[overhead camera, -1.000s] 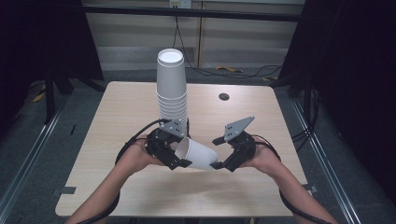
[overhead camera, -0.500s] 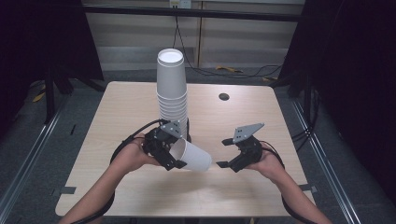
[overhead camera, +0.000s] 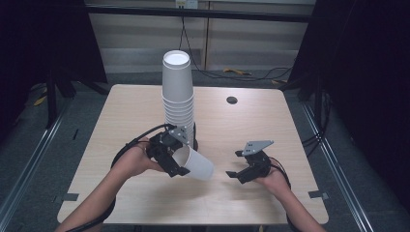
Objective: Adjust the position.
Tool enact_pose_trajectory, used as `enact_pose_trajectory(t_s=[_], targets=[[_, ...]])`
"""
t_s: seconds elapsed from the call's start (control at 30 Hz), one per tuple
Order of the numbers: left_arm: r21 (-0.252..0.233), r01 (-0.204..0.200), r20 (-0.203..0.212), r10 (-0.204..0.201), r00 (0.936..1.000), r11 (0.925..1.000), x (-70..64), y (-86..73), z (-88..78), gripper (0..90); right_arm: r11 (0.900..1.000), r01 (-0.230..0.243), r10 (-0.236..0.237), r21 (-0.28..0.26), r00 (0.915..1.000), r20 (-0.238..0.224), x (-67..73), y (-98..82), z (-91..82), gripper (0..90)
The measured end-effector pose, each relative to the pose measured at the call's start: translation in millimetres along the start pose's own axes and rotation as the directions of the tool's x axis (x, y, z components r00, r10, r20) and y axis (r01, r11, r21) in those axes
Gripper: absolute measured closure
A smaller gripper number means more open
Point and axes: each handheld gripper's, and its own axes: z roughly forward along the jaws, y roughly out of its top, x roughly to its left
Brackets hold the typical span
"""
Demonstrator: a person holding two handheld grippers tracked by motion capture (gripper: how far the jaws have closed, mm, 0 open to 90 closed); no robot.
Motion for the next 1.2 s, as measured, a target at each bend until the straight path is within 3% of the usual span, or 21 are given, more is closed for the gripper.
enact_pose_trajectory(t_s=[0.2,0.47,0.53,0.67,0.73,1.2], targets=[[0.026,0.005,0.008,-0.005,1.0000,0.9997,-1.3,-0.8,0.7,14.0,0.999,0.003,-0.005,0.042,0.9987,0.051,-0.2,-14.5,10.6,11.9],[0.060,-0.002,0.011,0.002,0.9999,0.9982,-3.0,-0.7,-0.2,13.9,0.999,-0.044,0.042,0.028,0.9961,0.077,-3.3,-20.6,13.3,10.6],[0.069,-0.017,0.003,0.017,0.9998,0.9975,-1.9,-0.2,-1.7,13.8,0.998,-0.049,0.047,0.031,0.9957,0.080,-3.5,-20.6,13.5,9.7],[0.078,-0.005,0.006,0.005,1.0000,0.9969,-1.8,0.4,-1.0,13.6,0.998,-0.057,0.054,0.034,0.9955,0.078,-4.1,-20.7,13.9,9.5],[0.100,-0.024,0.005,0.024,0.9997,0.9947,-1.6,1.6,-1.6,13.6,0.998,-0.057,0.054,0.034,0.9954,0.078,-4.0,-20.7,13.9,9.4],[0.124,-0.034,0.019,0.032,0.9993,0.9917,-3.2,5.3,-1.6,13.4,0.997,-0.062,0.059,0.035,0.9951,0.079,-3.9,-20.8,14.0,9.4]])
